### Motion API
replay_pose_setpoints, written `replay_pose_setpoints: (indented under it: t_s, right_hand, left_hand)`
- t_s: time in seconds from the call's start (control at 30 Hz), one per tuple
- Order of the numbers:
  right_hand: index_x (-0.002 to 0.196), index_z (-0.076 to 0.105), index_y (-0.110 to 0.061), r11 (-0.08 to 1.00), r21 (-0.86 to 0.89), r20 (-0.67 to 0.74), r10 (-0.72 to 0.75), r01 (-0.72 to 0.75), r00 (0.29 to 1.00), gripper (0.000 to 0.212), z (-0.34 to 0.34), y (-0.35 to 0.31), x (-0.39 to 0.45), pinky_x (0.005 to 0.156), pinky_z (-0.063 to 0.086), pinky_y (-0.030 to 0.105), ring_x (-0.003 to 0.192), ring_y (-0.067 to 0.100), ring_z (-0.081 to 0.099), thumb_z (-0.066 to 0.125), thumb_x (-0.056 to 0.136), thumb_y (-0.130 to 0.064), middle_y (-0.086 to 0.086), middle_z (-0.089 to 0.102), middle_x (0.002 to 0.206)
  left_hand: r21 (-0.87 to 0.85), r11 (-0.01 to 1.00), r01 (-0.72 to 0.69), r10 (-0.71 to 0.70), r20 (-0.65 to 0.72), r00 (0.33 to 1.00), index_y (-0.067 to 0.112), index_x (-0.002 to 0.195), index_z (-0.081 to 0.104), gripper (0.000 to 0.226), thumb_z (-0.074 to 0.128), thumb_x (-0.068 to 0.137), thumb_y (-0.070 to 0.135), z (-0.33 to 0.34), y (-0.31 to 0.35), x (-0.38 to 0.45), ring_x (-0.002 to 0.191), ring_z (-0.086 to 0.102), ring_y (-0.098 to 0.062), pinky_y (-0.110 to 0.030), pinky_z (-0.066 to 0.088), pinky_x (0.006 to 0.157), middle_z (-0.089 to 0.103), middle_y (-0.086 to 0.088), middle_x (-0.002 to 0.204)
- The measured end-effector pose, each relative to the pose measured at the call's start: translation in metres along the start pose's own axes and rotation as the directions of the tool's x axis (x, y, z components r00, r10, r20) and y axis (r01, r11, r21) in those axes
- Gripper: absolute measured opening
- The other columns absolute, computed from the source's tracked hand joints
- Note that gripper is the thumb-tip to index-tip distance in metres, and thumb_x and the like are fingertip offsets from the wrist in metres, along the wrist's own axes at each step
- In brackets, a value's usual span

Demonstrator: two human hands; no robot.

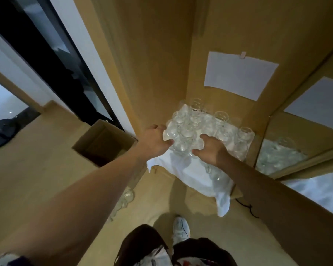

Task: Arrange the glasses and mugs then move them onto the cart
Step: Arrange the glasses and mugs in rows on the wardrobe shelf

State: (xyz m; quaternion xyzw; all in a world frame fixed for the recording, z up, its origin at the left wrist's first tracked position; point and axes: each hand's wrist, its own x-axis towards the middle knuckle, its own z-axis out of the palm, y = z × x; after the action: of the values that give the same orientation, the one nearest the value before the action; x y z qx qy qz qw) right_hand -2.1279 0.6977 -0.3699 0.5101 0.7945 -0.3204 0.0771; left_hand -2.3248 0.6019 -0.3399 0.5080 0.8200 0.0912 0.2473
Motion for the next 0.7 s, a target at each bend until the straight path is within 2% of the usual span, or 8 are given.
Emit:
replay_pose_setpoints:
  t_s: [0.1,0.23,0.37,0.47,0.7]
  right_hand:
    - [0.151,0.038,-0.013,0.997,0.045,0.023,0.059,-0.060,0.998,0.077,0.013,0.008,0.018,0.106,0.042,0.039,0.132,0.035,0.049,0.068,0.090,-0.048,0.016,0.053,0.143]
    - [0.149,0.038,-0.015,0.989,0.051,0.056,0.136,-0.139,0.989,0.074,0.030,0.009,0.041,0.098,0.048,0.039,0.121,0.033,0.058,0.065,0.090,-0.050,0.013,0.062,0.126]
    - [0.148,0.039,-0.016,0.971,0.075,0.048,0.223,-0.226,0.974,0.075,0.051,0.008,0.065,0.093,0.049,0.038,0.120,0.032,0.057,0.064,0.088,-0.054,0.013,0.058,0.133]
    - [0.151,0.036,-0.015,0.951,0.107,0.063,0.284,-0.289,0.957,0.075,0.068,0.004,0.082,0.101,0.046,0.039,0.129,0.033,0.052,0.064,0.090,-0.050,0.014,0.052,0.143]
    - [0.153,0.037,-0.015,0.887,0.290,0.035,0.366,-0.360,0.930,0.069,0.112,-0.011,0.126,0.106,0.039,0.036,0.134,0.030,0.047,0.065,0.094,-0.039,0.013,0.049,0.147]
  left_hand:
    - [-0.003,1.000,-0.013,0.013,0.060,0.998,0.015,0.150,0.043,0.067,0.060,0.095,0.051,0.015,-0.007,0.022,0.141,0.040,-0.025,-0.033,0.035,0.111,0.047,-0.007,0.151]
    - [-0.028,1.000,-0.011,0.014,0.092,0.996,0.017,0.150,0.043,0.066,0.061,0.095,0.048,0.029,-0.019,0.054,0.139,0.042,-0.029,-0.035,0.039,0.110,0.043,-0.009,0.153]
    - [-0.063,0.998,-0.004,0.010,0.089,0.996,0.018,0.151,0.043,0.065,0.064,0.094,0.044,0.041,-0.034,0.094,0.139,0.040,-0.029,-0.035,0.038,0.112,0.040,-0.009,0.154]
    - [-0.075,0.997,-0.032,0.040,0.107,0.994,0.017,0.150,0.043,0.066,0.067,0.093,0.040,0.051,-0.049,0.123,0.141,0.039,-0.031,-0.035,0.033,0.114,0.042,-0.010,0.153]
    - [-0.064,0.997,-0.034,0.041,0.122,0.992,0.011,0.151,0.042,0.076,0.076,0.085,0.030,0.083,-0.087,0.172,0.132,0.047,-0.037,-0.042,0.040,0.109,0.044,-0.017,0.150]
